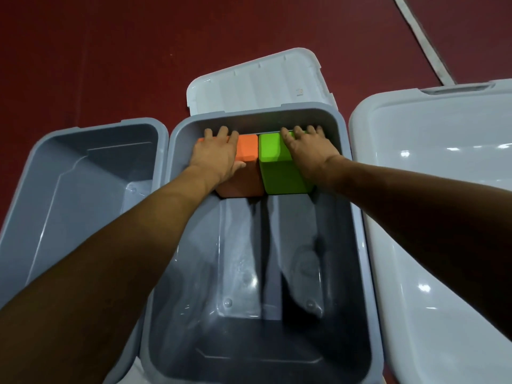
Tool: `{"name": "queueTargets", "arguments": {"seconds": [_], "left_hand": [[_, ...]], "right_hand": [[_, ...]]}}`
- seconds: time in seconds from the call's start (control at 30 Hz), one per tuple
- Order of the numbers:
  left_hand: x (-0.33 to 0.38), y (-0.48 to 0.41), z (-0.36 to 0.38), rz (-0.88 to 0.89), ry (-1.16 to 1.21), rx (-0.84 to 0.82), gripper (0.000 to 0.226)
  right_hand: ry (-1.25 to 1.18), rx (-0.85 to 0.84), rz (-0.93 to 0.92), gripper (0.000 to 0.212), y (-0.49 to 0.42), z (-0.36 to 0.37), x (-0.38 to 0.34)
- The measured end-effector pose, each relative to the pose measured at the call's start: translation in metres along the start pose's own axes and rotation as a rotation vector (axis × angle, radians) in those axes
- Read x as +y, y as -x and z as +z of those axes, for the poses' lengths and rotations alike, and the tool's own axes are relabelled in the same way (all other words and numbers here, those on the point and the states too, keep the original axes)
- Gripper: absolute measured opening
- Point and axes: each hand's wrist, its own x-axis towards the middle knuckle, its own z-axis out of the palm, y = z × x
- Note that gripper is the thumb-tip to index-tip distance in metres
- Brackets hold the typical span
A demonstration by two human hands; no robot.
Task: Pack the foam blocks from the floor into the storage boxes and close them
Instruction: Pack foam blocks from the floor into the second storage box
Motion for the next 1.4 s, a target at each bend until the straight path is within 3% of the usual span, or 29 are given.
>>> {"name": "queueTargets", "arguments": {"seconds": [0.3, 0.5, 0.7, 0.9, 1.2, 1.4], "left_hand": [[0.006, 0.011, 0.013, -0.026, 0.024, -0.011, 0.088], [0.008, 0.028, -0.003, -0.028, 0.216, -0.228, 0.107], [0.016, 0.054, -0.047, 0.053, 0.245, -0.193, 0.097], [0.035, 0.079, -0.109, 0.142, 0.274, -0.145, 0.082], [0.081, 0.116, -0.221, 0.273, 0.271, -0.031, 0.074], [0.169, 0.13, -0.299, 0.468, 0.275, 0.06, 0.067]], "right_hand": [[0.021, -0.039, 0.024, 0.073, 0.008, 0.001, -0.007], [0.205, -0.066, -0.041, 0.067, 0.021, -0.01, -0.003], [0.244, -0.122, -0.027, 0.076, 0.054, -0.052, -0.022], [0.205, -0.094, -0.012, 0.067, 0.112, -0.114, -0.022], [0.229, -0.002, 0.178, 0.067, 0.23, -0.213, 0.024], [0.255, 0.046, 0.387, 0.067, 0.331, -0.232, 0.081]]}}
